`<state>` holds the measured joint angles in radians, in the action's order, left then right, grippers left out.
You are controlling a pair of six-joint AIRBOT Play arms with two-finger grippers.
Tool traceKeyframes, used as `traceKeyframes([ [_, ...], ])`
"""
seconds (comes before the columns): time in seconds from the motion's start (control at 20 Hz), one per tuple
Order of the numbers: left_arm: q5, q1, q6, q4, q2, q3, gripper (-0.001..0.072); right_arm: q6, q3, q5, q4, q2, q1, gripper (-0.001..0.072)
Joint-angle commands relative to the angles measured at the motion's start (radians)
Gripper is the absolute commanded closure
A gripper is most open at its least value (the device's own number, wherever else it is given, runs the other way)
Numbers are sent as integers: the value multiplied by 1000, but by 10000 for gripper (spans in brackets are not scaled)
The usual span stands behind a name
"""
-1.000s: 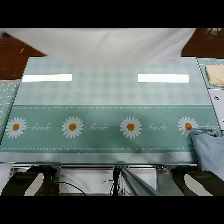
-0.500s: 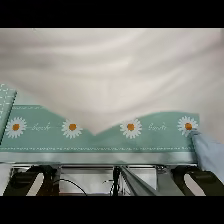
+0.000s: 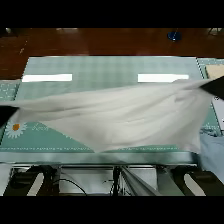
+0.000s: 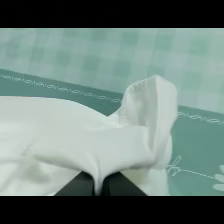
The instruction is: Fold the shirts.
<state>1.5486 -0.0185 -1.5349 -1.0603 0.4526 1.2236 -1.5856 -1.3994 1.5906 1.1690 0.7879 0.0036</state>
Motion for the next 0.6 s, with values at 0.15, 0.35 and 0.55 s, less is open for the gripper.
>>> traceKeyframes([
  [0.15, -355, 0, 9, -6, 17, -488, 681, 137, 509, -549, -142, 87, 63, 685],
  [0.35, -674, 4, 61, 80, 104, -630, 681, 202, 517, -820, -141, 249, 177, 685],
  [0.55, -850, 66, 115, 82, 254, -637, 681, 203, 517, -1079, -140, 374, 246, 684],
])
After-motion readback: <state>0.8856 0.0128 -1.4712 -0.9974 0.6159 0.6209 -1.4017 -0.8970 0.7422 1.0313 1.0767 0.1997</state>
